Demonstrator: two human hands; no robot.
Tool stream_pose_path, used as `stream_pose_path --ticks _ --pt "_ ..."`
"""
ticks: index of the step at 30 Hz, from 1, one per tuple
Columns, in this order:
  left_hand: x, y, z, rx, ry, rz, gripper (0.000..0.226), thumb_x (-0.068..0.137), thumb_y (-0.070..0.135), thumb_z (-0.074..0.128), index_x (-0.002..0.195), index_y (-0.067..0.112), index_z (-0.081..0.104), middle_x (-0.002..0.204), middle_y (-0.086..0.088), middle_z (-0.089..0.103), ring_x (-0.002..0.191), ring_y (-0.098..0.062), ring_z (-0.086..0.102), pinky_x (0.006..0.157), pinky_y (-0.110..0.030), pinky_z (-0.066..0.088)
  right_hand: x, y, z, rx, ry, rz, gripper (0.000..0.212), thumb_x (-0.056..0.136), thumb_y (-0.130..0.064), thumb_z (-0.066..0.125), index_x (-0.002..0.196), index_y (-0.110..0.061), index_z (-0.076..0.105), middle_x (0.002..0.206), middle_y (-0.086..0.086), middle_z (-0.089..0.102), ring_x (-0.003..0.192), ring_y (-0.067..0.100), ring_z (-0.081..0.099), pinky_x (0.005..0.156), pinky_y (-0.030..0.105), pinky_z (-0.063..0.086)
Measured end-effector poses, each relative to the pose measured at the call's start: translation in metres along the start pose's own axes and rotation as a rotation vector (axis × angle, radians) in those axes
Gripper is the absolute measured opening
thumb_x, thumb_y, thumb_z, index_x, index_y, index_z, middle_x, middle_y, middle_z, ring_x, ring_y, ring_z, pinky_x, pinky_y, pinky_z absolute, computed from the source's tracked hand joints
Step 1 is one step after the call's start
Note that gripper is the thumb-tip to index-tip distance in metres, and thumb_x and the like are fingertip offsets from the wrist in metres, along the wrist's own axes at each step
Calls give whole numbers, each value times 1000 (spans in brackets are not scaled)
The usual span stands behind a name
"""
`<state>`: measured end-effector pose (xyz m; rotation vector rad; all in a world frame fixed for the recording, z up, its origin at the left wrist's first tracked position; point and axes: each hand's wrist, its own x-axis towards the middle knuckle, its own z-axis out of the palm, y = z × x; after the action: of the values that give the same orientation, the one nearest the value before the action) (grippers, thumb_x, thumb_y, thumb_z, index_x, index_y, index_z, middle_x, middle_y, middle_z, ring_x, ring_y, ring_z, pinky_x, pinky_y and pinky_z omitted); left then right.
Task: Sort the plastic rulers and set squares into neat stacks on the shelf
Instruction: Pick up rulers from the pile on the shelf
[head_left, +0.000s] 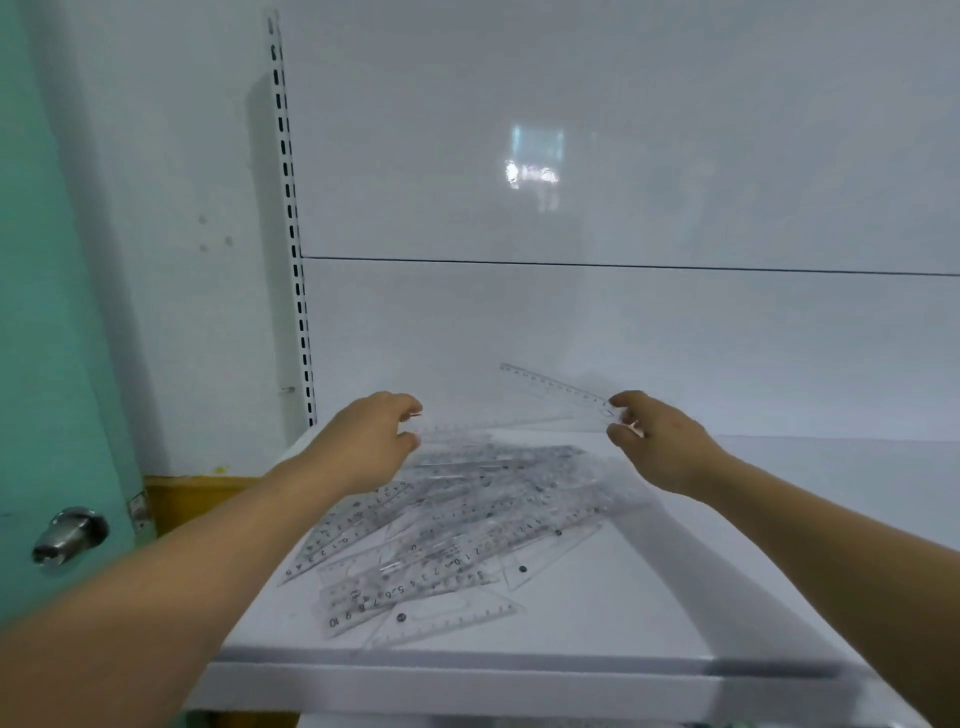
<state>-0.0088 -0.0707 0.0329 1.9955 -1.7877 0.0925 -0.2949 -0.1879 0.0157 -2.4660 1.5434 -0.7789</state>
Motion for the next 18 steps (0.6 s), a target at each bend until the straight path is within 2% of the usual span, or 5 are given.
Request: stream_pose_path --ticks 9,18 --pt "5 99 33 -87 -68 142 43 96 25 49 138 18 43 137 0 47 121 -20 48 99 -29 37 -56 74 -64 -18 118 157 44 97 -28 44 139 -17 41 136 3 49 122 22 47 101 33 35" --pt "0 299 103 -155 -125 297 41 96 26 50 135 18 45 134 -1 49 120 -19 48 97 -27 35 -151 232 -179 -61 187 321 44 97 -30 46 138 -17 41 131 4 51 116 21 49 93 28 36"
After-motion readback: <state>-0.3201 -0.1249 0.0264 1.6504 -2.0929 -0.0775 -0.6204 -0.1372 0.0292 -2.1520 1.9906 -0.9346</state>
